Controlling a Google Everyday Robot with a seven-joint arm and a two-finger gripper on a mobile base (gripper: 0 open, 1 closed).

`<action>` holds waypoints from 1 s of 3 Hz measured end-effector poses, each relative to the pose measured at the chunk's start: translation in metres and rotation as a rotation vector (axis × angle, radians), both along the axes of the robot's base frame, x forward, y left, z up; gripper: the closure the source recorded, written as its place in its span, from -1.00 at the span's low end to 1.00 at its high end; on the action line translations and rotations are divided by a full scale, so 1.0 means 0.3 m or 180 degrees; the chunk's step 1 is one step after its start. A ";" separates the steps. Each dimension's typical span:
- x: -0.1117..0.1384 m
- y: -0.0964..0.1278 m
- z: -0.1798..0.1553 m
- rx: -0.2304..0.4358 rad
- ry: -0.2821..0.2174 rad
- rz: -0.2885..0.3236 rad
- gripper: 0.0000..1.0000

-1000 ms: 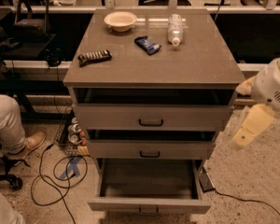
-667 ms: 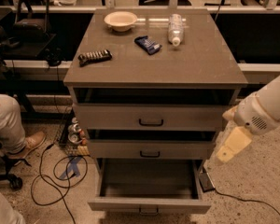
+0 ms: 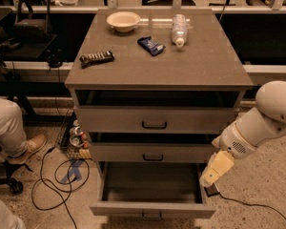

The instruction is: Close bottom drawer

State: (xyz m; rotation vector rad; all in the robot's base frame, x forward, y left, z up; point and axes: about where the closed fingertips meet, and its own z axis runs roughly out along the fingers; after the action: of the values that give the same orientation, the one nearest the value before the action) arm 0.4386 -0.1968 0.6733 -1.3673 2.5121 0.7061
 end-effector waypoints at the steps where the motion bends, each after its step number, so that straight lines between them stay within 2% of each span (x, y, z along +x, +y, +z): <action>1: 0.031 -0.031 -0.135 -0.0065 0.0131 -0.0196 -1.00; 2: 0.059 -0.079 -0.321 0.0030 0.0236 -0.0431 -1.00; 3: 0.063 -0.124 -0.513 0.0213 0.0361 -0.0655 -1.00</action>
Offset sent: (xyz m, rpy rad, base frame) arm 0.0300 -0.0476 -0.1843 0.0673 0.1269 -0.2423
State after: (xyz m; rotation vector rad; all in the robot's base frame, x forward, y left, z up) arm 0.4575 -0.2340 0.5194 -1.0553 2.6400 0.8368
